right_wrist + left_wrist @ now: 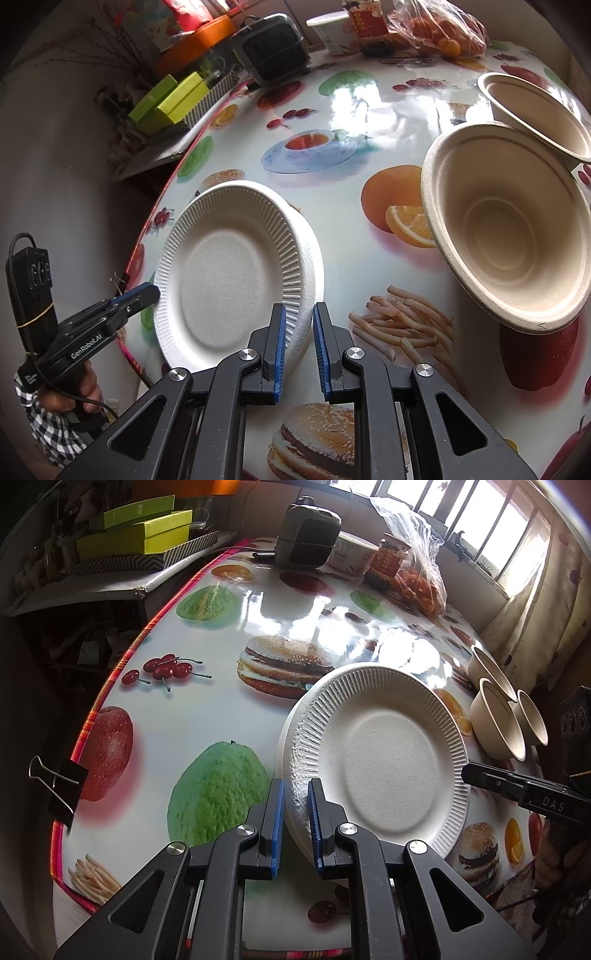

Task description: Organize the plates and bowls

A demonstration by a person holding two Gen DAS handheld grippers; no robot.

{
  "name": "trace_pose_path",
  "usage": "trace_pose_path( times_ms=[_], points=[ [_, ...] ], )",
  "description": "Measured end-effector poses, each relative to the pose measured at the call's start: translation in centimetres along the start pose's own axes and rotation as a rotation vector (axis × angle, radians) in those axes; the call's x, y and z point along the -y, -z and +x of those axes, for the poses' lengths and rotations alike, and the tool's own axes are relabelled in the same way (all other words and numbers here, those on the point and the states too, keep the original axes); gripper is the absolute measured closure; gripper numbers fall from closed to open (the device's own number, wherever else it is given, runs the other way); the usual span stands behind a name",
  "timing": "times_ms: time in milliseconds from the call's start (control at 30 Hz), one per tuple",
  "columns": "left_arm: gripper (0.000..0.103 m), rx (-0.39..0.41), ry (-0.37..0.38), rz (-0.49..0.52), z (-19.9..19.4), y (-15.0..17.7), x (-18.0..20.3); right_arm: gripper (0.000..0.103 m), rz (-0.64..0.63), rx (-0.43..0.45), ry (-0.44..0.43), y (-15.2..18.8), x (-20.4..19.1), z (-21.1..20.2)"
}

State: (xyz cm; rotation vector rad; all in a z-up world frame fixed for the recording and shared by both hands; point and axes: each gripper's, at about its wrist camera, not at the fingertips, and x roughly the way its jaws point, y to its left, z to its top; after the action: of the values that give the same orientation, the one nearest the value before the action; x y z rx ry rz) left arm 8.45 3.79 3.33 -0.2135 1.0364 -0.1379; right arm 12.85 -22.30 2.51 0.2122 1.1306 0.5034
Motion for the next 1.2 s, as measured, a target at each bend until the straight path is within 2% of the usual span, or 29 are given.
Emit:
trace_pose_path(
  times_ms=[633, 767, 867, 1000, 1200],
  points=[
    [0.089, 0.005, -0.002, 0.003, -0.3, 0.0, 0.0, 0.086, 0.000, -0.002, 0.008, 0.1, 0.0, 0.2],
    [0.088, 0.005, -0.006, 0.007, -0.3, 0.1, 0.2, 0.084, -0.002, -0.001, 0.006, 0.1, -0.1, 0.2],
    [0.085, 0.009, -0.004, 0.018, -0.4, 0.2, 0.4, 0.078, -0.005, 0.003, 0.007, 0.1, -0.2, 0.2],
    [0.069, 0.027, -0.016, 0.031, -0.6, 0.2, 0.6, 0.066, -0.023, 0.022, 0.024, 0.3, -0.5, 0.1],
    [0.061, 0.052, 0.001, 0.053, -1.1, 0.5, 0.8, 0.059, -0.049, 0.041, 0.049, 0.8, -0.6, 0.1]
  ],
)
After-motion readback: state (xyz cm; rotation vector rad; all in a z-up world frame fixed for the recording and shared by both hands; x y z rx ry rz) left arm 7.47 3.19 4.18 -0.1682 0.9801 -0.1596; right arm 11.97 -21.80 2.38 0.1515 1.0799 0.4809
